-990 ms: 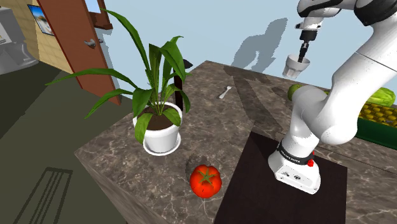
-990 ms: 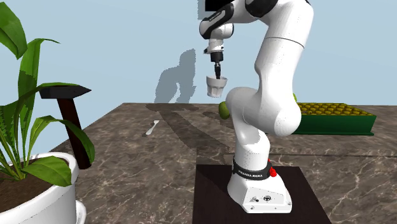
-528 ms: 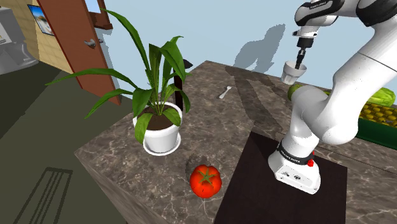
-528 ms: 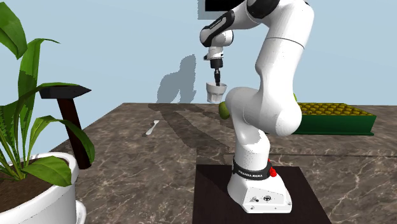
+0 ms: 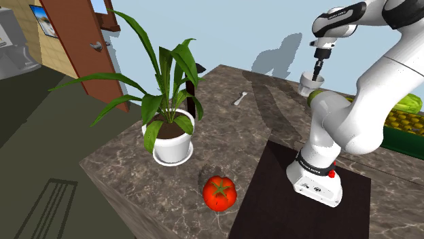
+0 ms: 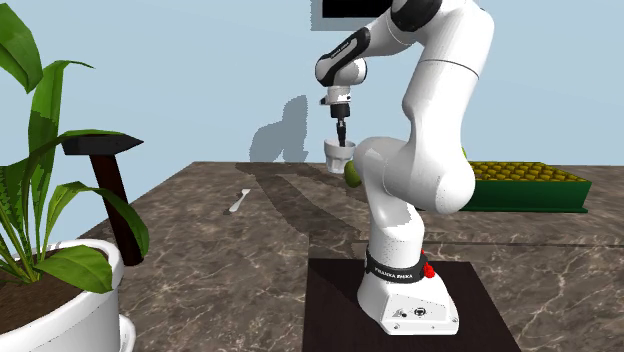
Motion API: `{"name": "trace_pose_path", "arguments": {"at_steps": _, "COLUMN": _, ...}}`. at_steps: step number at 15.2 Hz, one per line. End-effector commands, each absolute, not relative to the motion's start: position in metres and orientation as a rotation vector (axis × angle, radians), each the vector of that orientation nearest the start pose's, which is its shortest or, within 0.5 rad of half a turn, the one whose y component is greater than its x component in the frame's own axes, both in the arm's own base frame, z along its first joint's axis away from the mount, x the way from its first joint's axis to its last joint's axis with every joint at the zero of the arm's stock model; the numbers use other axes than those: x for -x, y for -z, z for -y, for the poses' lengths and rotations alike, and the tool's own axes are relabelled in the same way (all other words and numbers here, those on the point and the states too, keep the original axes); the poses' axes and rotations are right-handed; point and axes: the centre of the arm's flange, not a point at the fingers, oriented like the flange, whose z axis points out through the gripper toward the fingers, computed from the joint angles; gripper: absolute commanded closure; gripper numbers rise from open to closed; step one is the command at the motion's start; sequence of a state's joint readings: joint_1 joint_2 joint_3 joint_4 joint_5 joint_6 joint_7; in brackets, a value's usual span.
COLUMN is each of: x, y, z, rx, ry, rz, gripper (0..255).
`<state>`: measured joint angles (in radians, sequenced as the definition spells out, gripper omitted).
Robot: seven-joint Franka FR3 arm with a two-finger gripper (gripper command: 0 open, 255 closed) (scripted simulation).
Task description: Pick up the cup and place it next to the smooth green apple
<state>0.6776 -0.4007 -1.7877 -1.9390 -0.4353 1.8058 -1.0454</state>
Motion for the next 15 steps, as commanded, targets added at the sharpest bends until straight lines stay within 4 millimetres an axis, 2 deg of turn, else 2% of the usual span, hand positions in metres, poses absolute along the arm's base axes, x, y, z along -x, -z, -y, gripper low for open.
{"name": "trace_pose_path", "arguments": {"at_steps": 1, "x": -0.178, "y": -0.396, "z": 0.534, "rx": 2.979, "ry": -0.158, "rz": 0.157, "gripper": 255}}
{"name": "trace_pose_path", "arguments": {"at_steps": 6, "x": -0.178, "y": -0.367, "z": 0.534, "rx": 2.979, "ry": -0.158, "rz": 0.157, "gripper": 255}}
{"name": "trace_pose_path", "arguments": {"at_steps": 14, "x": -0.178, "y": -0.367, "z": 0.534, "rx": 2.979, "ry": -0.158, "rz": 0.157, "gripper": 255}}
{"name": "trace_pose_path", "arguments": {"at_steps": 15, "x": -0.178, "y": -0.367, "z": 0.534, "rx": 2.979, "ry": -0.158, "rz": 0.157, "gripper": 0}}
